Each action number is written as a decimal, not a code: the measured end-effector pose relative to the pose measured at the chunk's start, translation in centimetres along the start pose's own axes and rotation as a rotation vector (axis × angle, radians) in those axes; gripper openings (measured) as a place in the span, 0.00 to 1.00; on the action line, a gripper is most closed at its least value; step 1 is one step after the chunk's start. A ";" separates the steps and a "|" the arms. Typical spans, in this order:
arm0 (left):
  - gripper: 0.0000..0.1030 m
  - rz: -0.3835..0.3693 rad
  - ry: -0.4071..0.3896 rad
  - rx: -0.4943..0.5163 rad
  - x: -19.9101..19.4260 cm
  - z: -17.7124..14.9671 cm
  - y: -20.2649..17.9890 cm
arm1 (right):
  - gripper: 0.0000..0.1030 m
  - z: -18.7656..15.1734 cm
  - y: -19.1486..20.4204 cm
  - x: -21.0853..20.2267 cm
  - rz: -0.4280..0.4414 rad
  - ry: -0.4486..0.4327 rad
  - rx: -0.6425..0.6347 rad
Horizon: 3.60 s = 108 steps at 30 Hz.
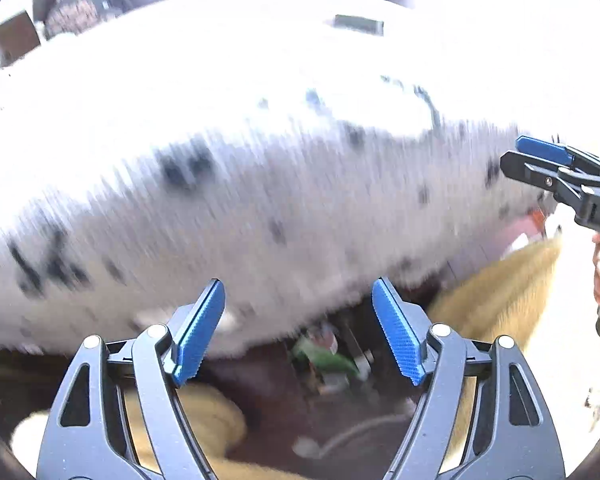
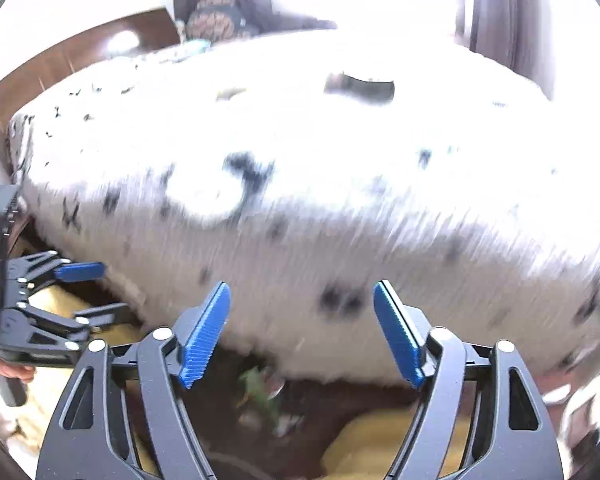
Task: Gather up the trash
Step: 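Raise both open tools back over the items on the bed, then grasp the green bottle with the right tool while the left tool grasps the yellow bottle, then lower both bottles below the bed edge and open both tools over the bin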
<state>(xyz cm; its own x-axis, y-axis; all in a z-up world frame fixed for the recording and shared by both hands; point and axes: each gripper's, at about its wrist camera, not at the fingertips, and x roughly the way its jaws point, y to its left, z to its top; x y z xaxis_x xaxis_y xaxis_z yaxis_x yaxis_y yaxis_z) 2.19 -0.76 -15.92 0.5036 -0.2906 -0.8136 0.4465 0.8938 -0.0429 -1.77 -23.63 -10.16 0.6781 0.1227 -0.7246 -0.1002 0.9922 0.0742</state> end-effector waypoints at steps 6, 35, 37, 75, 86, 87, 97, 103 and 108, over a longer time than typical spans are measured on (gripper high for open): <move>0.81 0.008 -0.088 -0.026 -1.1 6.5 3.0 | 0.75 6.4 -2.7 1.1 -0.026 -0.060 -0.004; 0.66 0.149 -0.072 -0.043 13.7 25.5 6.7 | 0.74 20.0 -7.1 19.8 -0.141 0.086 0.050; 0.60 0.149 -0.063 -0.048 14.2 25.7 6.5 | 0.69 20.2 -7.0 20.2 -0.135 0.090 0.047; 0.53 0.023 -0.161 0.055 -0.2 4.7 -1.6 | 0.55 -0.1 -0.9 1.8 0.145 -0.036 0.000; 0.53 -0.013 -0.056 0.050 0.2 -2.5 -3.4 | 0.55 -5.9 1.2 1.7 0.190 0.058 0.048; 0.53 -0.013 -0.040 0.046 0.5 -3.2 -3.4 | 0.55 -6.1 1.3 1.8 0.194 0.066 0.051; 0.53 -0.059 0.180 0.015 5.6 -8.6 -3.5 | 0.53 -10.3 3.3 4.8 0.241 0.239 0.057; 0.53 -0.075 0.261 -0.025 8.3 -9.7 -2.4 | 0.52 -12.2 3.9 7.7 0.237 0.340 0.070; 0.53 -0.109 0.336 -0.047 10.9 -10.4 -2.1 | 0.52 -13.3 4.0 9.9 0.256 0.411 0.105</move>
<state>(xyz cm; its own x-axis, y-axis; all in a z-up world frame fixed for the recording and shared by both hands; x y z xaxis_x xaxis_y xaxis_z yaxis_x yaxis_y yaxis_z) -1.02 -2.26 -30.72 0.1798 -0.2636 -0.9477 0.4461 0.8805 -0.1603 -5.18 -18.73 -26.17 0.2963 0.3649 -0.8826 -0.1375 0.9308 0.3386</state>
